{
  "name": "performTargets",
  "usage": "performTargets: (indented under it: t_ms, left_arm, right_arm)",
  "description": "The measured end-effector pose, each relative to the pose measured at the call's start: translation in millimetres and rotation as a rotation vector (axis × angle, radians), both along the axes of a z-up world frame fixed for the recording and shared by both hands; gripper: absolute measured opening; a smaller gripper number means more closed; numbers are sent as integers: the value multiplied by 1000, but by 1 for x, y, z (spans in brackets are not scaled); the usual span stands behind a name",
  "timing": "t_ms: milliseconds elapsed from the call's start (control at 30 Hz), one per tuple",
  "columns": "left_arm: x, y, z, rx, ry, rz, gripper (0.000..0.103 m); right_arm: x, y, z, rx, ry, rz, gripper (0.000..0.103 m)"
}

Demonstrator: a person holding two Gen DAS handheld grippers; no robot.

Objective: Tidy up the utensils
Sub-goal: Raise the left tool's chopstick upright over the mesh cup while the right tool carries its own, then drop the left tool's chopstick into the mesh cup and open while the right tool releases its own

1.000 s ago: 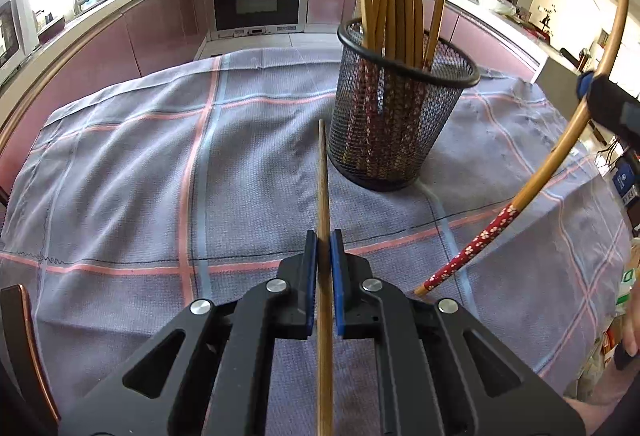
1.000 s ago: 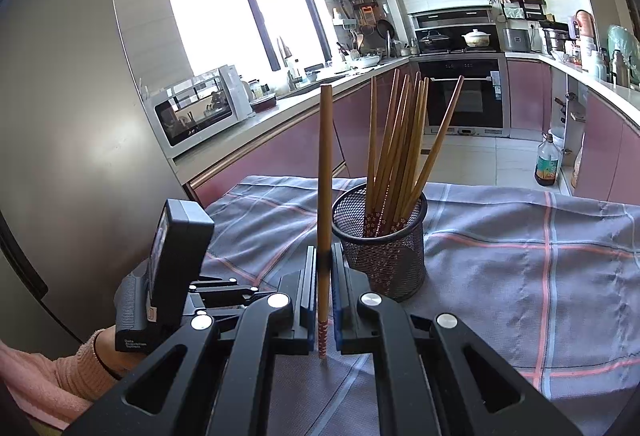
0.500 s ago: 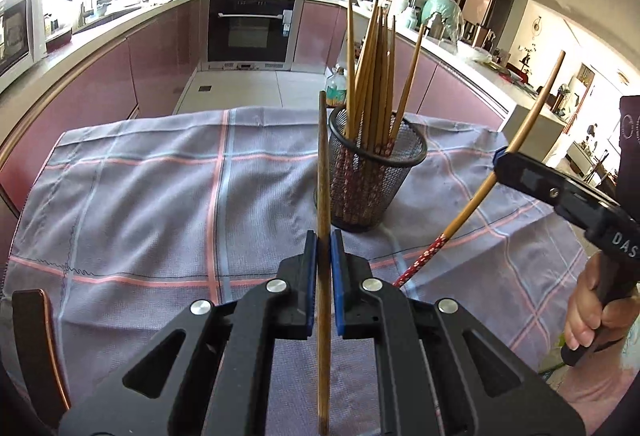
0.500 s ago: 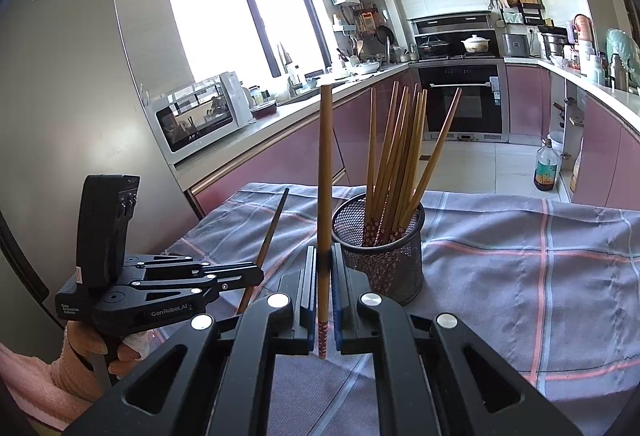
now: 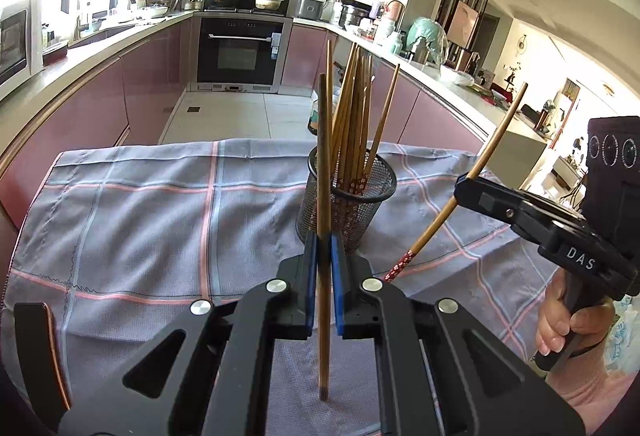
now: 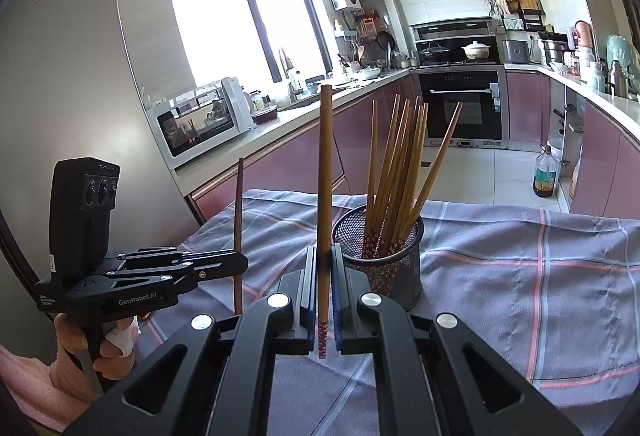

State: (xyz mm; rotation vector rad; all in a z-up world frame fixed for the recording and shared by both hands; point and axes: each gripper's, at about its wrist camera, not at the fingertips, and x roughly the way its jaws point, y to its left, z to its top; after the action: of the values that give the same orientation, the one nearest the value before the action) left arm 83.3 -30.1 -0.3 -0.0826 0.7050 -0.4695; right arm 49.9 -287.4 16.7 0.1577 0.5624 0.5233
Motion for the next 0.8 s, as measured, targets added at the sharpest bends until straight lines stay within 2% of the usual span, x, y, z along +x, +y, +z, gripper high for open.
performTargets:
  t_ms: [400,800]
  left_arm:
    - [-2,12,22,-84,-42,-10,8]
    - [-1,14,64,-127,-126,-17,7]
  right_arm:
    - [1,-1,10,-12,-33,-7,6]
    - [8,-6,31,-11,-83,-18,6]
